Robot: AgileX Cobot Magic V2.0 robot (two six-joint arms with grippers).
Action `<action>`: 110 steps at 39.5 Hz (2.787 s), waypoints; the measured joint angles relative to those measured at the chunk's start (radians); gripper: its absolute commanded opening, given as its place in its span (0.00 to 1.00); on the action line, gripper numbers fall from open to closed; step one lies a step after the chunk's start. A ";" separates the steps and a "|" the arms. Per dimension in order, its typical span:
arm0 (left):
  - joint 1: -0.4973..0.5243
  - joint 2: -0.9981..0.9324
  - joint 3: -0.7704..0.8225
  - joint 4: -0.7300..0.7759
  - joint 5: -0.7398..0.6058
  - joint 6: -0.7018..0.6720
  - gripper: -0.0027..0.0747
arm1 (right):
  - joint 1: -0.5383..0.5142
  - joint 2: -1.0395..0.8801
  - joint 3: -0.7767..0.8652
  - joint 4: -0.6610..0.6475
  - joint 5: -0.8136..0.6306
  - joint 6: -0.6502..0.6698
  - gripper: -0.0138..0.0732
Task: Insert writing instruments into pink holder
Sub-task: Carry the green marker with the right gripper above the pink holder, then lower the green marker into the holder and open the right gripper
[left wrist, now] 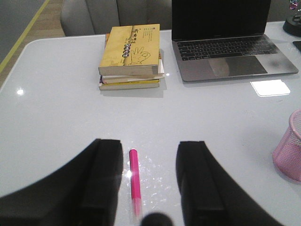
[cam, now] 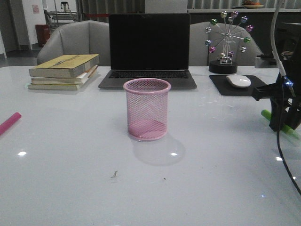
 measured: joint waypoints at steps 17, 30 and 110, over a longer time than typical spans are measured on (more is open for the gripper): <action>0.000 0.000 0.000 0.000 0.000 0.000 0.49 | 0.030 -0.030 -0.012 0.063 -0.020 -0.024 0.22; 0.000 0.000 0.000 0.000 0.000 0.000 0.49 | 0.097 -0.203 -0.114 0.154 -0.104 -0.044 0.22; 0.000 0.000 0.000 0.000 0.000 0.000 0.49 | 0.595 -0.190 0.430 0.016 -1.442 -0.052 0.51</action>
